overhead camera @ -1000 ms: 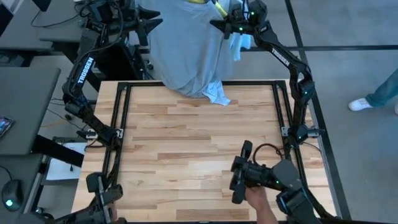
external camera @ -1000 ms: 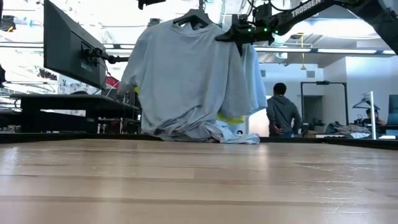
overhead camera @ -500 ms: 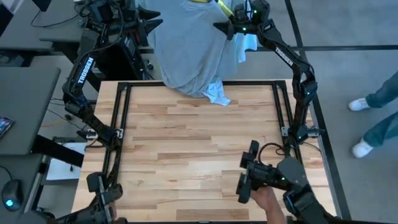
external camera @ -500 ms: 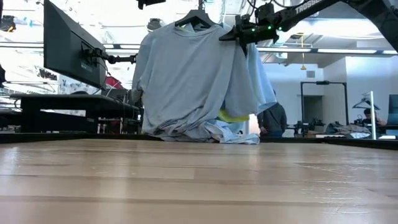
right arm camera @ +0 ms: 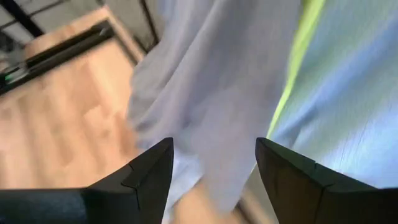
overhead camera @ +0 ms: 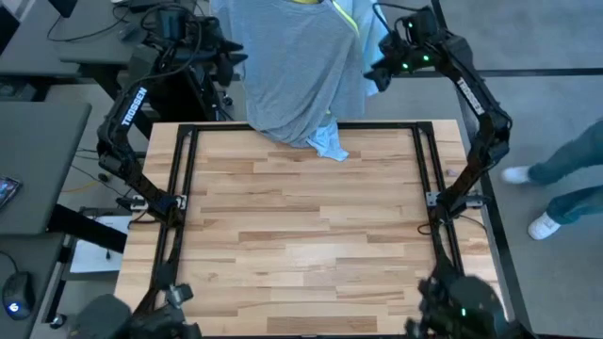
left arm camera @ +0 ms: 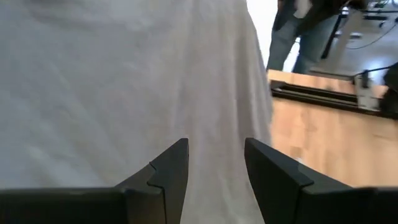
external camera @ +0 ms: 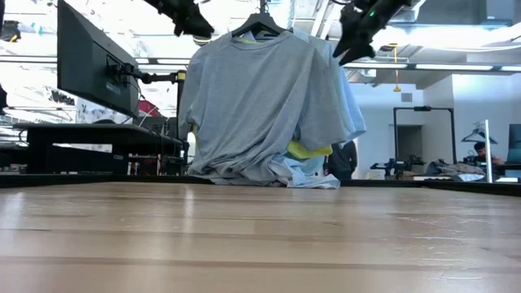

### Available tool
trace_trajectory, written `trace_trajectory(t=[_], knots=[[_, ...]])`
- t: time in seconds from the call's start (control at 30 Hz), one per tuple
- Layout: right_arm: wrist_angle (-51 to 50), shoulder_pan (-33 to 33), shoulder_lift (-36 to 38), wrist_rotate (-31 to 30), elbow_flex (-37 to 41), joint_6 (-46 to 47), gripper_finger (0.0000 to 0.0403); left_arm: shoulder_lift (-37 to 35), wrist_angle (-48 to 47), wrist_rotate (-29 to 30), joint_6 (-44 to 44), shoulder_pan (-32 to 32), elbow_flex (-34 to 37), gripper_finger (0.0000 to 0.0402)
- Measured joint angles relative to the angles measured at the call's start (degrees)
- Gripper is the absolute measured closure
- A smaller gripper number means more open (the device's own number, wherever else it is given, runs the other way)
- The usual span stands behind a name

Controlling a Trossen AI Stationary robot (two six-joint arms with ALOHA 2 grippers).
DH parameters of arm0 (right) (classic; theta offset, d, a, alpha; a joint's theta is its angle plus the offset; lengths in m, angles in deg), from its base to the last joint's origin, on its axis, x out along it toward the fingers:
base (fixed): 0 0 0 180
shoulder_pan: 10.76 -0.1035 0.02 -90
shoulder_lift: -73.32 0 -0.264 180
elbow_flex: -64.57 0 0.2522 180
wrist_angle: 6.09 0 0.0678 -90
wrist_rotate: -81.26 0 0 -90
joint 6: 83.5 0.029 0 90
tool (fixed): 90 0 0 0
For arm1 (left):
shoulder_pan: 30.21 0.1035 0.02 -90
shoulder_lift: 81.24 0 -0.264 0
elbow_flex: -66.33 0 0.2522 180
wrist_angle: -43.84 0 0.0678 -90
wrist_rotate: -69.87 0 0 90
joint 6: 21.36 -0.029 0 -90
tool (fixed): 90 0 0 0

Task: Hang clothes
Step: Unhang the gray shirt from the clothes rack

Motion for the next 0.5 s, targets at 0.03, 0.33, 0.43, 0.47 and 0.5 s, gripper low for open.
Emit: trace_trajectory(t=[0.03,0.33,0.43,0.47,0.5], knots=[[-2.2,-1.2,0.5,0.0,0.0,0.5,0.0194,0.0,-1.4,0.0,0.2,-0.6,0.3,0.0262],[-1.1,-15.9,6.5,0.0,18.3,-2.1,0.0204,0.0,-20.4,9.3,2.5,-16.3,1.4,0.0262],[4.2,-19.9,8.8,0.0,28.5,-3.2,0.0208,-0.2,-21.0,14.2,6.8,-23.5,4.8,0.0262],[6.5,-20.9,9.6,0.1,31.8,-3.6,0.0210,-0.2,-20.8,15.1,8.9,-25.7,6.4,0.0262],[9.1,-21.7,10.3,0.1,35.2,-3.6,0.0212,-0.2,-20.0,15.7,11.2,-27.8,8.2,0.0262]])
